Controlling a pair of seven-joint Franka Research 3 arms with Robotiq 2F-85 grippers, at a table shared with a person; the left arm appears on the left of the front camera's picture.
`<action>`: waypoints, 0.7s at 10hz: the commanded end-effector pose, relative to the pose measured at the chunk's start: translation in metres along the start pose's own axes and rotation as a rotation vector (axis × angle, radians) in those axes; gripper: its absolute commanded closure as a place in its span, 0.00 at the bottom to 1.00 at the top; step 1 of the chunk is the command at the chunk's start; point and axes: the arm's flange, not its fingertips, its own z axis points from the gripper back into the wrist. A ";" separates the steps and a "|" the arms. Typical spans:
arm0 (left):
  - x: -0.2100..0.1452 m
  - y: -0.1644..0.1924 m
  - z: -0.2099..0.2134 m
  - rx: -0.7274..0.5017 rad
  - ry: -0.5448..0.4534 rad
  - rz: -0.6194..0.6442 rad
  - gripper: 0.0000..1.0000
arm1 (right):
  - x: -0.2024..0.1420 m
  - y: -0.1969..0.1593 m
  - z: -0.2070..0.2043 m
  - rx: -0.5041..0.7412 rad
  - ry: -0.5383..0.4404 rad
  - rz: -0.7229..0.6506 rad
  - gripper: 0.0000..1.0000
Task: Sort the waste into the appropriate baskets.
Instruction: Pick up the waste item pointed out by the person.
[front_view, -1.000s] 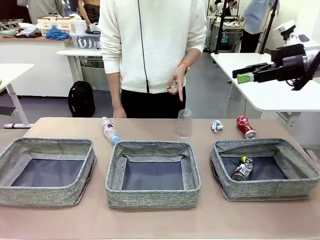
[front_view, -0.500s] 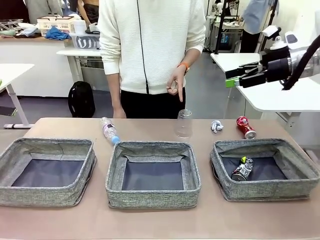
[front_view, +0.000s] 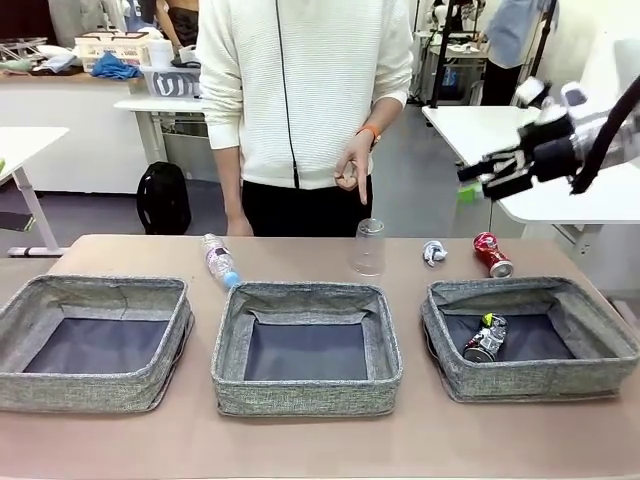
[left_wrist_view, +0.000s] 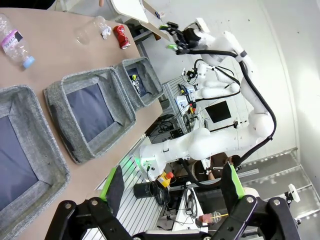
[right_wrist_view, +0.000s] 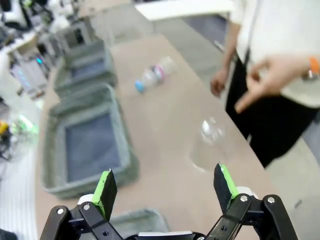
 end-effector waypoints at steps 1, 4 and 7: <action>0.001 -0.003 -0.001 -0.017 -0.008 -0.007 0.00 | -0.021 -0.046 -0.046 -0.083 0.121 0.043 0.00; 0.001 -0.003 -0.001 -0.017 -0.008 -0.007 0.00 | -0.058 -0.071 -0.104 -0.070 0.196 0.093 0.00; 0.001 -0.003 -0.001 -0.017 -0.008 -0.007 0.00 | -0.069 -0.069 -0.117 -0.041 0.188 0.057 0.00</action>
